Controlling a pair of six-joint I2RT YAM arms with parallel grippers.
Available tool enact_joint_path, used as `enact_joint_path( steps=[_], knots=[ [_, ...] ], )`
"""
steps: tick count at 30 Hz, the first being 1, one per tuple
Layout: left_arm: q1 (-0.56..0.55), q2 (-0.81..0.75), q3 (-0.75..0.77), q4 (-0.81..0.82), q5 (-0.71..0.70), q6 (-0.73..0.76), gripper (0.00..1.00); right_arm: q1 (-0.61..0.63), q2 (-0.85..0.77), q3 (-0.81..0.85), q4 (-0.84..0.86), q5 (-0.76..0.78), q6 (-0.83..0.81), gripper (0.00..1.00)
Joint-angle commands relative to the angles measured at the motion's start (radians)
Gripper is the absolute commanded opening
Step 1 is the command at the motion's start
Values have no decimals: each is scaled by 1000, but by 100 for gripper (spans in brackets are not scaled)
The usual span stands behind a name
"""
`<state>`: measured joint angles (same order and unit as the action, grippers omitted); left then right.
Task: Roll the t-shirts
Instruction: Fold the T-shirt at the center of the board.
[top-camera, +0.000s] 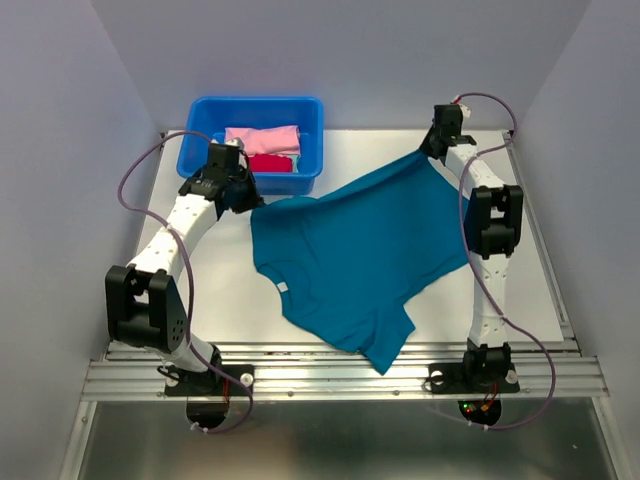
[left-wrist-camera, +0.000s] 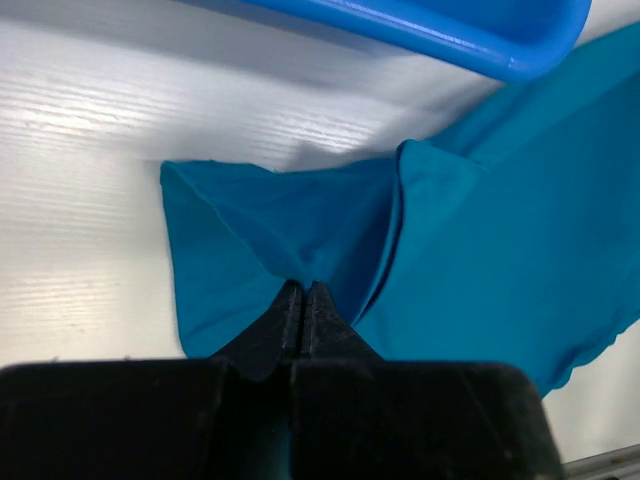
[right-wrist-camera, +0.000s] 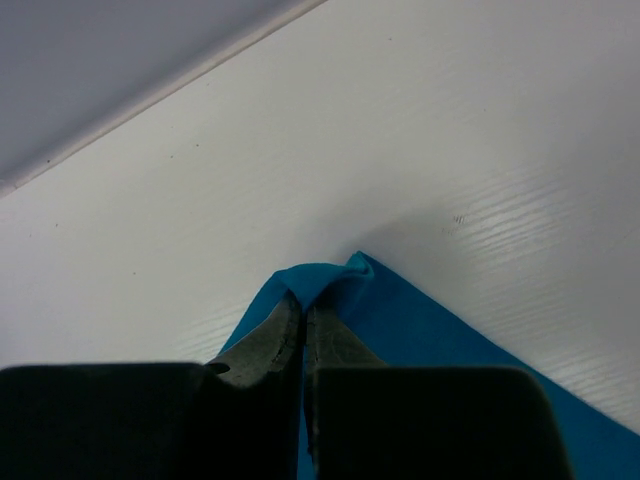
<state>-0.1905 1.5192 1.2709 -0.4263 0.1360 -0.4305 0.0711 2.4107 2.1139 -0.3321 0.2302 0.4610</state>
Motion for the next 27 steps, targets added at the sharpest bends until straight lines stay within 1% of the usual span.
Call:
enact_joint_path(
  steps=[1,4,6,11,21,27],
  knots=[
    [-53,-39,-41,17,-35,-40,0,-19,-33,35,-27,-55,41,1],
    [-98,-57,-47,11,-73,-65,0,-19,-57,0,-27,-61,45,1],
    [-128,-68,-65,9,-88,-117,0,-28,-61,-3,-42,-71,47,1],
    [-168,-119,-129,26,-76,-175,0,-37,-62,18,-97,-86,41,1],
    [-230,-224,-176,0,-78,-206,0,-47,-147,-94,-102,-75,25,1],
    [-250,-274,-218,1,-46,-208,0,-56,-197,-176,-81,-78,30,1]
  ],
)
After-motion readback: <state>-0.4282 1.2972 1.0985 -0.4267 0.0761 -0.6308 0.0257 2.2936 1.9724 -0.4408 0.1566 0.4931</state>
